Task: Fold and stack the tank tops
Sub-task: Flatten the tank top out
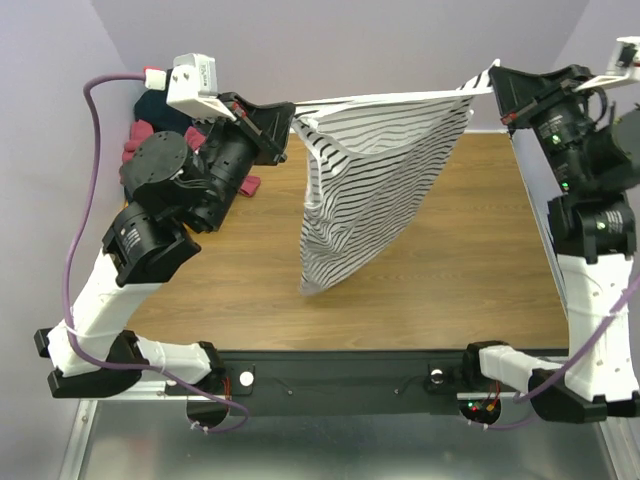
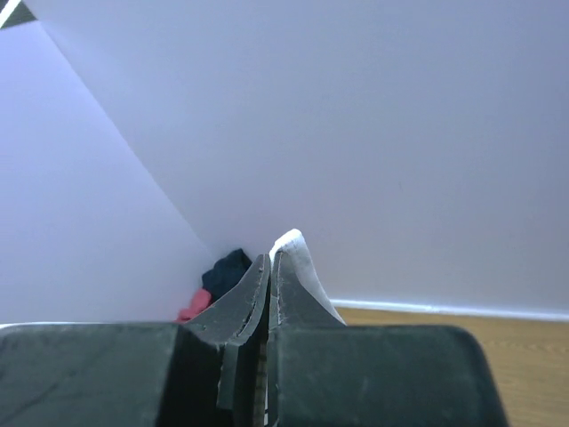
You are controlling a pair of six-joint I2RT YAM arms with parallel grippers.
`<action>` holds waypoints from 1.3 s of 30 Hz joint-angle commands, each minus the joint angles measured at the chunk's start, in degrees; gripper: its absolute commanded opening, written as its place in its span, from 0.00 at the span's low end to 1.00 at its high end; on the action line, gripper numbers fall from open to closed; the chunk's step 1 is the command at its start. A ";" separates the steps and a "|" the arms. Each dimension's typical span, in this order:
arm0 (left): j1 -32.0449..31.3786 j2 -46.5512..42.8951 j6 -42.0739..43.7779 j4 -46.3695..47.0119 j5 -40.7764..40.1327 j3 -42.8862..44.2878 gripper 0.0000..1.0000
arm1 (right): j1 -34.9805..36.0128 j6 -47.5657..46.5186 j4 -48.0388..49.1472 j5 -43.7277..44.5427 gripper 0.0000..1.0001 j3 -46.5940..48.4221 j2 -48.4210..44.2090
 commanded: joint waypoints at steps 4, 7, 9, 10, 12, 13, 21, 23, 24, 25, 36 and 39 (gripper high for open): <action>0.57 -8.16 7.51 5.51 5.09 2.54 0.00 | -1.28 -4.64 -2.44 4.06 0.01 5.93 -4.63; 0.57 -9.39 7.52 6.12 4.84 0.87 0.00 | -1.28 -4.03 -2.53 2.92 0.00 6.81 -5.07; 0.57 -9.83 6.82 7.26 3.35 -0.45 0.00 | -1.28 -3.41 -2.62 1.87 0.00 6.73 -4.63; 0.57 -9.92 6.38 7.62 2.56 -1.76 0.00 | -1.20 -3.23 -2.62 1.43 0.00 6.03 -4.37; 0.57 -9.66 5.50 8.75 -1.81 -3.43 0.00 | -1.20 -3.06 -2.62 1.42 0.00 5.06 -2.80; 0.65 -8.87 5.58 9.28 -3.15 -4.14 0.00 | -1.20 -3.14 -2.62 1.69 0.00 4.10 -2.09; 24.27 4.30 -5.13 11.04 13.16 -5.98 0.00 | -1.20 -4.99 -1.57 2.39 0.00 -2.23 12.23; 30.94 10.25 -9.07 13.68 18.88 -7.56 0.00 | -1.28 -5.43 0.18 3.87 0.00 -4.34 18.44; 32.98 12.73 -10.57 14.47 20.81 -7.92 0.00 | -1.20 -5.43 1.24 4.76 0.00 -5.48 21.01; 34.39 15.19 -11.81 15.69 24.57 -7.75 0.00 | -1.20 -5.43 2.99 5.46 0.01 -6.97 23.21; 44.68 45.09 -15.25 19.75 32.52 6.38 0.14 | -1.20 -4.64 9.86 7.49 0.64 4.78 51.00; 46.79 46.68 -14.98 15.28 32.79 11.58 0.58 | -1.28 -3.15 8.37 8.36 0.84 6.29 50.57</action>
